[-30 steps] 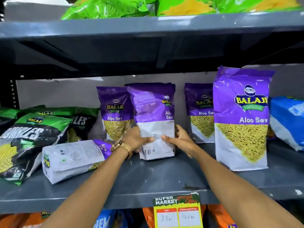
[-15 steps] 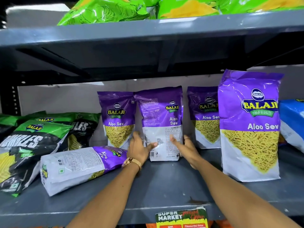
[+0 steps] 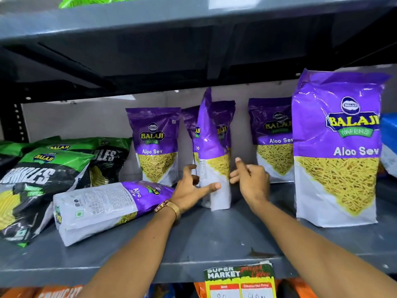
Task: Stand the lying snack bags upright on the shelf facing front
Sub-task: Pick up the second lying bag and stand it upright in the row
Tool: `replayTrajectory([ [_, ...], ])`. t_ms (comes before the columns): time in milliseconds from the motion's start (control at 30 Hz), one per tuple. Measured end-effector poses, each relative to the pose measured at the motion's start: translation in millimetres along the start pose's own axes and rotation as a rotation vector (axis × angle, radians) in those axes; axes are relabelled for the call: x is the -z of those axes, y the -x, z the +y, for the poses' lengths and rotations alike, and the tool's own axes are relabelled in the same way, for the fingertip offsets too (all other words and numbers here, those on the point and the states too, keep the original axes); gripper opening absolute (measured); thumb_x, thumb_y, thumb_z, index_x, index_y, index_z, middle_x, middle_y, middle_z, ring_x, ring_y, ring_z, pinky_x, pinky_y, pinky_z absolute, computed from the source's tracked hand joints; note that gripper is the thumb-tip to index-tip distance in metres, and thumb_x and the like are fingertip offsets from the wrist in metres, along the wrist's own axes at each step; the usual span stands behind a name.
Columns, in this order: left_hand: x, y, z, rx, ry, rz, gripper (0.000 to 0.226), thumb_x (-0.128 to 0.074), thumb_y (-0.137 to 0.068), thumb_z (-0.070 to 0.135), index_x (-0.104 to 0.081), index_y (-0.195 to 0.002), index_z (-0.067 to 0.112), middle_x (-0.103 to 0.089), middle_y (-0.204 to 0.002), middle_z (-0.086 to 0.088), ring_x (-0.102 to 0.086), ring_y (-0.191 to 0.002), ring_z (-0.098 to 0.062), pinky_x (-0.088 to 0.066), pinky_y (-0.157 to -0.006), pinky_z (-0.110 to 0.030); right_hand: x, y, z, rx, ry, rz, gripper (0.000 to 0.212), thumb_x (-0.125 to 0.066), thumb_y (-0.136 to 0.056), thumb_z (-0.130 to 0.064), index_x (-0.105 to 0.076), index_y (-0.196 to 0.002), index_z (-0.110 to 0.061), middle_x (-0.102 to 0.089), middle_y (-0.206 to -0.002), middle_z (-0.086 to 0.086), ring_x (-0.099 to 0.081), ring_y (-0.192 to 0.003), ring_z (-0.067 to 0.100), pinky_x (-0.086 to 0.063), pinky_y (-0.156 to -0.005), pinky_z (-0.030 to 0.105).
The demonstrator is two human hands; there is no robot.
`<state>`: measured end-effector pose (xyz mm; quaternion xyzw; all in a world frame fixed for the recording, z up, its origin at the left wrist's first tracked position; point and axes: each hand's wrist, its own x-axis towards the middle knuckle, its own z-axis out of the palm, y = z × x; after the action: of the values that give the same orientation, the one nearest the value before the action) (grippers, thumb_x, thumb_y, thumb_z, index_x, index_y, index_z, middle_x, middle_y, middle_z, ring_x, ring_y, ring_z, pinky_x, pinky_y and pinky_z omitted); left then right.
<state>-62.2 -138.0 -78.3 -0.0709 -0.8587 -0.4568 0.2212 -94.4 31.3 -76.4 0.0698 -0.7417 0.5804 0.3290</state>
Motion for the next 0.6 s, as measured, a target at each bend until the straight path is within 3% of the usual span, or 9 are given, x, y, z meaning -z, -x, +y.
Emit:
replayTrajectory([
  [67,-0.4,-0.1,-0.6,0.006,0.031,-0.031,0.095,-0.084,-0.045,0.057,-0.036,-0.120,0.023,-0.060,-0.114,0.013,-0.060,-0.102,0.000,-0.046,-0.091,-0.019,-2.7,4.3,-3.6,0.056,0.018,-0.032,0.056,-0.048,-0.088,-0.054,-0.064,-0.044,-0.022,-0.063,-0.039,-0.010,-0.066,-0.058,0.013,-0.049,-0.069,0.029],
  [133,-1.6,-1.8,-2.4,-0.005,0.131,-0.071,0.083,-0.090,-0.052,0.040,-0.042,-0.119,0.025,-0.060,-0.109,0.022,-0.062,-0.093,0.014,-0.049,-0.079,-0.008,-5.5,5.3,-3.2,0.081,0.025,-0.013,0.054,-0.049,-0.087,-0.053,-0.063,-0.045,-0.022,-0.064,-0.041,-0.009,-0.065,-0.057,0.013,-0.047,-0.067,0.028],
  [167,-1.3,-3.8,-4.8,-0.003,0.206,-0.092,0.075,-0.090,-0.057,0.029,-0.047,-0.118,0.024,-0.064,-0.109,0.020,-0.064,-0.092,0.013,-0.051,-0.074,-0.007,-5.9,3.2,-1.8,0.076,-0.011,0.017,0.050,-0.051,-0.088,-0.050,-0.063,-0.049,-0.022,-0.067,-0.047,-0.005,-0.066,-0.061,0.017,-0.047,-0.068,0.030],
  [267,8.4,-7.6,-11.8,0.085,0.334,-0.152,0.049,-0.084,-0.067,0.020,-0.061,-0.110,0.026,-0.072,-0.112,0.004,-0.069,-0.102,-0.010,-0.056,-0.081,-0.019,-5.5,-8.5,6.8,-0.045,-0.127,0.063,0.029,-0.055,-0.091,-0.034,-0.071,-0.083,-0.012,-0.075,-0.091,0.014,-0.065,-0.094,0.033,-0.045,-0.082,0.034],
  [333,13.2,-9.4,-17.2,0.129,0.416,-0.204,0.038,-0.079,-0.073,0.013,-0.064,-0.107,0.022,-0.072,-0.112,-0.001,-0.071,-0.099,-0.012,-0.057,-0.085,-0.025,-5.8,-15.0,14.6,-0.193,-0.174,0.008,0.031,-0.055,-0.092,-0.028,-0.066,-0.111,-0.006,-0.067,-0.120,0.016,-0.058,-0.115,0.032,-0.042,-0.096,0.034],
  [400,14.1,-10.6,-19.1,0.145,0.464,-0.217,0.041,-0.072,-0.079,0.003,-0.061,-0.116,0.014,-0.070,-0.118,-0.009,-0.068,-0.106,-0.019,-0.054,-0.095,-0.035,-7.4,-19.4,22.7,-0.305,-0.205,-0.084,0.035,-0.053,-0.094,-0.024,-0.061,-0.124,-0.007,-0.061,-0.130,0.013,-0.053,-0.121,0.029,-0.039,-0.100,0.030],
  [500,13.9,-11.8,-19.4,0.158,0.454,-0.136,0.052,-0.064,-0.084,-0.004,-0.044,-0.132,0.001,-0.057,-0.132,-0.027,-0.056,-0.123,-0.038,-0.042,-0.108,-0.050,-10.7,-21.2,29.3,-0.304,-0.245,-0.224,0.027,-0.047,-0.097,-0.020,-0.067,-0.107,-0.004,-0.067,-0.110,0.013,-0.057,-0.099,0.022,-0.040,-0.086,0.028],
  [600,13.9,-17.3,-21.5,0.106,0.300,-0.037,0.051,-0.061,-0.086,-0.005,-0.040,-0.133,-0.004,-0.054,-0.131,-0.031,-0.057,-0.114,-0.032,-0.045,-0.104,-0.043,-11.4,-21.9,33.1,-0.224,-0.130,-0.170,0.020,-0.052,-0.095,-0.015,-0.067,-0.088,-0.005,-0.062,-0.085,0.014,-0.051,-0.083,0.021,-0.042,-0.076,0.034],
])
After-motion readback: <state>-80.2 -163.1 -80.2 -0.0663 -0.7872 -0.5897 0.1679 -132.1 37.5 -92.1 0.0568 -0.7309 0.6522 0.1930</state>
